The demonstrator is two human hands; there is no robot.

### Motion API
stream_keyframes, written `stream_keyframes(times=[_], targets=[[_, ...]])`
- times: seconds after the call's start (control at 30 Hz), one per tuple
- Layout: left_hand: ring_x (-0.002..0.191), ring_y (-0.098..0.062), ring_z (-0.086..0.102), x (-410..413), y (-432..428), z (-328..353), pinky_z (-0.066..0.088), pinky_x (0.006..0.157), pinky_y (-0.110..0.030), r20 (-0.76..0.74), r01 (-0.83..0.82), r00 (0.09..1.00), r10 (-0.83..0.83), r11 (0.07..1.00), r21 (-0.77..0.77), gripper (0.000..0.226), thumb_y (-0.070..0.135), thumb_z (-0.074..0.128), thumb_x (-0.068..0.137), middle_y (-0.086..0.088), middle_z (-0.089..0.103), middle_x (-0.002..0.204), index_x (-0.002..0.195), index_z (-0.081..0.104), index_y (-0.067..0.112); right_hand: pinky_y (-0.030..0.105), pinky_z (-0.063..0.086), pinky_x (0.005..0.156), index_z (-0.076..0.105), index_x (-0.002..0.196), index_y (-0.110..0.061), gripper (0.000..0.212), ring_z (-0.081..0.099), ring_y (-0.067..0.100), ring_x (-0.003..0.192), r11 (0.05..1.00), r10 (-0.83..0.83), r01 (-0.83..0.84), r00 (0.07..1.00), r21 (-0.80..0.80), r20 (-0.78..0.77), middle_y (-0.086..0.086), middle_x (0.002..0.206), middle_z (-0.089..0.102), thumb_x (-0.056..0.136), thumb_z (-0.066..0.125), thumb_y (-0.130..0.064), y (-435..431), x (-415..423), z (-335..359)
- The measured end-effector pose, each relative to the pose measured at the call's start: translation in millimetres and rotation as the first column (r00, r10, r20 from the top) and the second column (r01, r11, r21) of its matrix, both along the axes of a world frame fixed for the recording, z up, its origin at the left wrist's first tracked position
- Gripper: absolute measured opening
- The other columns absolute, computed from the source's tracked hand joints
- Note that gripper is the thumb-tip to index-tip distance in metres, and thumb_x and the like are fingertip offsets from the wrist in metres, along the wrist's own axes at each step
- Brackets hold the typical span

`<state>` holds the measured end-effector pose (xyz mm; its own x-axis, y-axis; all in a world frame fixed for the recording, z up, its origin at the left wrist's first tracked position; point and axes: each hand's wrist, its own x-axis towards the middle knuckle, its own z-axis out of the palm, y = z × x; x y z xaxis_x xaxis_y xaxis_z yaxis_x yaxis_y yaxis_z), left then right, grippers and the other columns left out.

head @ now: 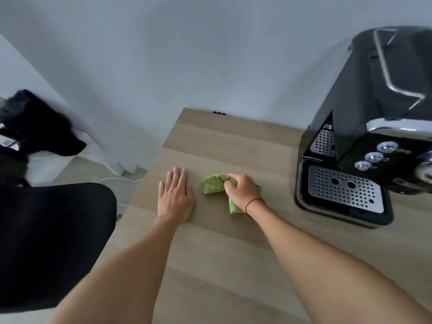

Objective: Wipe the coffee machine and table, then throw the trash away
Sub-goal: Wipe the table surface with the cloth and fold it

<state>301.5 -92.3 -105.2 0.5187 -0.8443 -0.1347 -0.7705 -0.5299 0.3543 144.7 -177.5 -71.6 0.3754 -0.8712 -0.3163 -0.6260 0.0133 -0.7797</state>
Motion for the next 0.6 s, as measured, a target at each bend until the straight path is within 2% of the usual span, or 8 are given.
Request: stream_keyframes(times=[0.07,0.17,0.3,0.43,0.5,0.6], targets=[[0.149,-0.015,0.003,2,13,6,0.002,0.121,-0.037,-0.041,-0.043,0.998,0.042,0.999,-0.025,0.051,0.029,0.024,0.103,0.0,0.008,0.162,0.153,0.02,0.021,0.028,0.042,0.099,0.063,0.121,-0.008,0.037,0.056,0.028,0.12,0.994,-0.109,0.11,0.993,-0.015,0.044,0.013,0.124,0.064,0.087,0.05,-0.013,-10,-3,14],[0.149,-0.015,0.003,4,28,-1,0.001,0.121,-0.04,0.05,-0.078,0.996,0.079,0.997,-0.023,0.05,0.03,0.025,0.102,0.001,0.01,0.162,0.152,0.023,0.027,0.034,0.045,0.101,0.058,0.126,-0.007,0.039,0.056,0.031,0.118,0.974,-0.215,0.22,0.973,-0.053,0.087,0.016,0.127,0.061,0.089,0.048,-0.014,-37,0,30],[0.149,-0.012,0.002,0,32,-16,-0.001,0.121,-0.039,0.104,-0.115,0.987,0.121,0.991,-0.066,0.05,0.036,0.024,0.101,0.006,0.009,0.162,0.151,0.021,0.035,0.032,0.046,0.101,0.058,0.127,-0.013,0.04,0.059,0.028,0.114,0.993,-0.103,0.105,0.993,-0.044,0.054,0.012,0.128,0.061,0.089,0.046,-0.014,-55,22,19],[0.149,-0.01,0.002,1,31,-19,-0.001,0.121,-0.038,0.12,-0.125,0.983,0.136,0.988,-0.095,0.05,0.035,0.025,0.101,0.007,0.011,0.161,0.15,0.022,0.036,0.027,0.039,0.103,0.06,0.125,-0.009,0.038,0.052,0.026,0.124,0.997,-0.037,0.039,0.999,-0.063,0.028,0.011,0.132,0.059,0.089,0.047,-0.012,-46,53,-5],[0.149,-0.01,0.003,0,32,-20,-0.002,0.121,-0.037,0.116,-0.132,0.983,0.144,0.986,-0.104,0.05,0.035,0.026,0.1,0.008,0.012,0.161,0.15,0.024,0.036,0.028,0.041,0.1,0.061,0.123,-0.009,0.04,0.055,0.026,0.122,0.998,0.002,-0.001,1.0,-0.063,0.015,0.012,0.127,0.062,0.087,0.047,-0.018,-37,64,-8],[0.149,-0.01,0.003,1,30,-21,-0.002,0.121,-0.038,0.119,-0.135,0.982,0.147,0.986,-0.1,0.05,0.036,0.025,0.1,0.008,0.012,0.161,0.15,0.023,0.037,0.027,0.046,0.091,0.067,0.115,-0.009,0.057,0.06,0.029,0.113,0.995,0.045,-0.044,0.999,-0.085,0.009,0.015,0.117,0.068,0.072,0.037,-0.033,-14,68,-8]])
